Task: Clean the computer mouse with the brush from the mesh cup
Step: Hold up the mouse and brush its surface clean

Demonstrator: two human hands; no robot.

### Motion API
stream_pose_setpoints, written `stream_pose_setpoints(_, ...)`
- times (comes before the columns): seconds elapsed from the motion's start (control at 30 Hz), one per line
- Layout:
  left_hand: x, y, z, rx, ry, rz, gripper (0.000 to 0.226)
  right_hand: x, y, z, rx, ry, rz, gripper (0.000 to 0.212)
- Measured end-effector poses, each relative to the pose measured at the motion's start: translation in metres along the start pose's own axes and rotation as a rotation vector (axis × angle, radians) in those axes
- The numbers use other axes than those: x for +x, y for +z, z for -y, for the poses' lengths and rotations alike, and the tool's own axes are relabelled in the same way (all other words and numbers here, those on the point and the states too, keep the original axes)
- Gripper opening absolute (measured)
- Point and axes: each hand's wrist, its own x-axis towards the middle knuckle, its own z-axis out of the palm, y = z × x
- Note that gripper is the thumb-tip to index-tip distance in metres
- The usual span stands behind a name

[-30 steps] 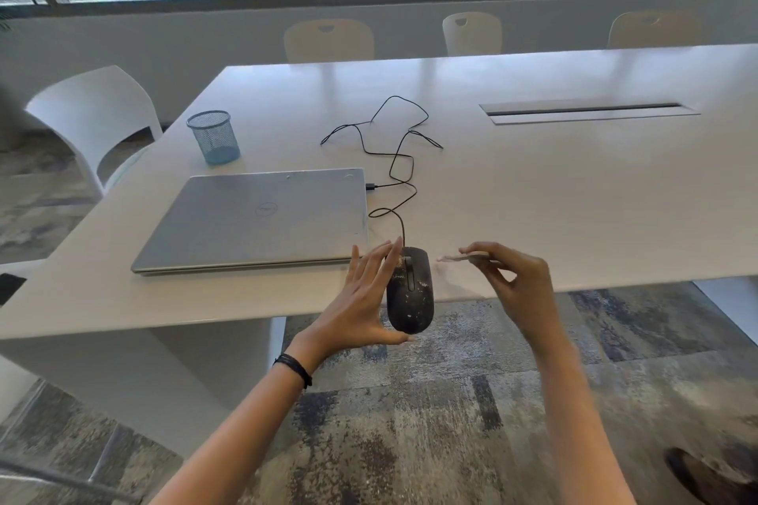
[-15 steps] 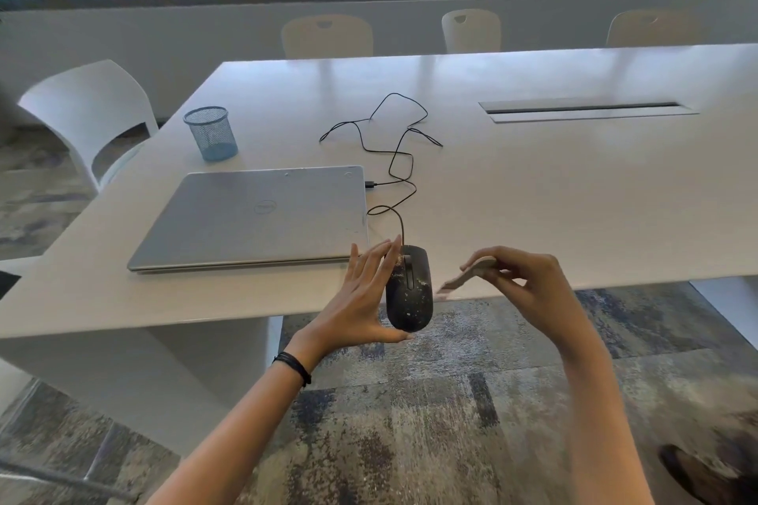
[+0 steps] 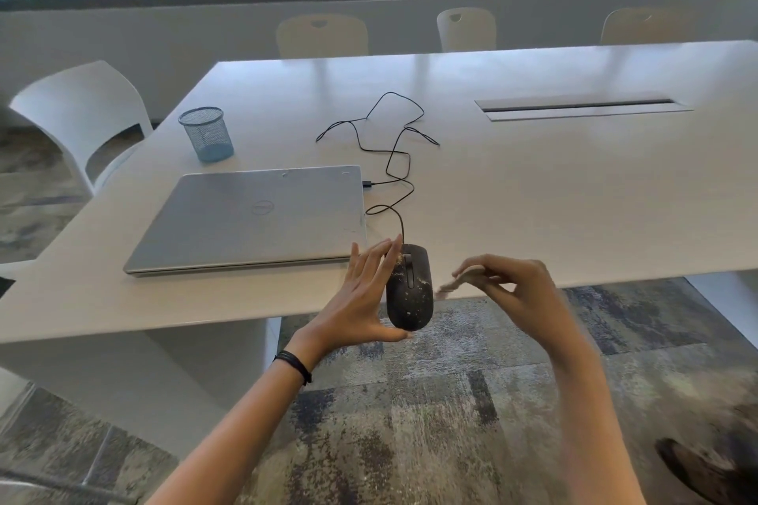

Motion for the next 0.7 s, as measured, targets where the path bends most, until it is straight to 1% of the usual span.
stream_pose_setpoints(0.1, 0.0, 0.0, 0.001, -0.004, 0.0, 0.004, 0.126, -0.003, -0.008, 0.005, 0.044, 0.017, 0.041, 0.014)
stream_pose_setpoints(0.17, 0.0, 0.001, 0.001, -0.005, 0.0, 0.004, 0.127, -0.005, -0.011, 0.008, 0.042, 0.027, 0.011, 0.016)
stream_pose_setpoints(0.27, 0.0, 0.001, 0.001, -0.004, 0.007, 0.001, 0.128, -0.007, -0.012, 0.011, 0.034, -0.002, -0.118, 0.017)
stream_pose_setpoints(0.37, 0.0, 0.002, 0.001, -0.008, 0.013, -0.001, 0.128, -0.009, -0.009, 0.015, 0.13, -0.012, -0.271, 0.01)
stream_pose_setpoints(0.5, 0.0, 0.002, 0.002, -0.017, 0.007, -0.001, 0.129, -0.011, -0.003, 0.021, 0.256, -0.042, -0.406, 0.012)
stream_pose_setpoints(0.6, 0.0, 0.002, 0.001, -0.022, 0.008, 0.002, 0.129, -0.01, 0.003, 0.022, 0.276, -0.039, -0.411, 0.013)
stream_pose_setpoints(0.7, 0.0, 0.002, 0.001, -0.032, 0.004, -0.002, 0.128, -0.01, 0.005, 0.021, 0.279, -0.019, -0.352, 0.015)
